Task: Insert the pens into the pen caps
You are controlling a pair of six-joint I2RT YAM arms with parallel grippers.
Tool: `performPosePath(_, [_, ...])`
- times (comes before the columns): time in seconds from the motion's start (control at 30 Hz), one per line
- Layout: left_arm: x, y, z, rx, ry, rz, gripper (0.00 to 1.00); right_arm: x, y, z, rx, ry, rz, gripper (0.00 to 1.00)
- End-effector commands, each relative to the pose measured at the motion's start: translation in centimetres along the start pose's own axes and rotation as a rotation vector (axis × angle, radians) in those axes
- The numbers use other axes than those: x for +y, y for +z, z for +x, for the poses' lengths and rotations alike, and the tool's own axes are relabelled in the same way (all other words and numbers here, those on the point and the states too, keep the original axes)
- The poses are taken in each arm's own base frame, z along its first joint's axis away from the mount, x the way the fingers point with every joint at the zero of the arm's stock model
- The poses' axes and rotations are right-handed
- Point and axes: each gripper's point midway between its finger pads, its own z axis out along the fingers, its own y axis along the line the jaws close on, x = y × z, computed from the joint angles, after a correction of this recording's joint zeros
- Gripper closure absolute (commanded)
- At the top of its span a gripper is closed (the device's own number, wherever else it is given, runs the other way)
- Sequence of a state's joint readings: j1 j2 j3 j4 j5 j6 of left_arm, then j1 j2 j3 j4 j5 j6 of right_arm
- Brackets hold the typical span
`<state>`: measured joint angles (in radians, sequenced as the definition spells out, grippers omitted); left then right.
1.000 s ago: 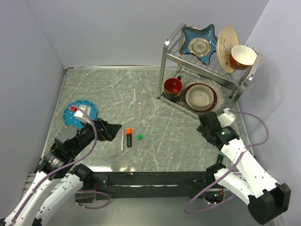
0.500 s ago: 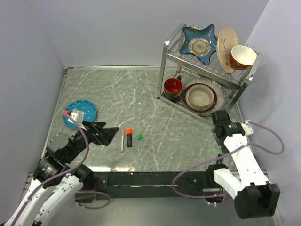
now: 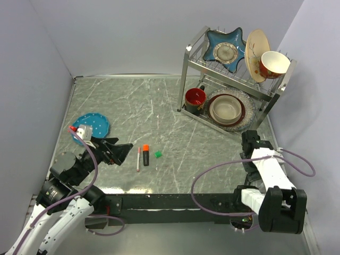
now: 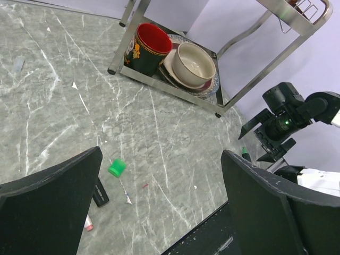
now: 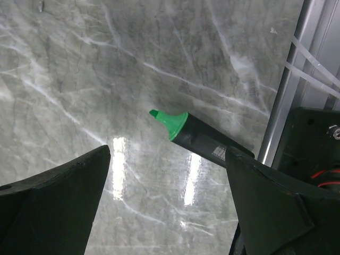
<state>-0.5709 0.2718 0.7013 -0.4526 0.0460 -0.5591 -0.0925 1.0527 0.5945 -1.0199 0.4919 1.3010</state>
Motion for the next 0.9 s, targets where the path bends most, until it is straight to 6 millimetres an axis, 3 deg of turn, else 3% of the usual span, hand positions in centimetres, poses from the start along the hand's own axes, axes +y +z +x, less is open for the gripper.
performPosePath(0.0, [-0.3,-0.1,-1.1,-0.041,0.019,0.009,0.0,0.7,0.9,-1.1,-0.067,0.035,0.002,0.02])
performPosePath(0.13, [-0.4,0.0,-0.9,-0.032,0.022,0.011,0.01,0.9,1.2,-1.1,-0.077,0.024,-0.011,0.02])
performPosePath(0.27, [-0.6,0.1,-0.7,-0.023,0.027,0.025,0.0,2.2,2.2,0.1,-0.045,0.023,-0.098,0.04])
performPosePath(0.43, [-0.7,0.1,-0.7,-0.018,0.03,0.028,0.01,2.4,1.9,0.2,-0.036,-0.012,-0.129,0.05])
performPosePath(0.63, [-0.6,0.1,-0.6,-0.014,0.03,0.027,0.01,3.4,1.6,2.4,0.066,0.008,-0.223,0.16])
performPosePath(0.87, [-0.8,0.4,-0.2,0.004,0.029,0.038,0.01,4.4,1.0,5.1,0.205,0.047,-0.32,0.21])
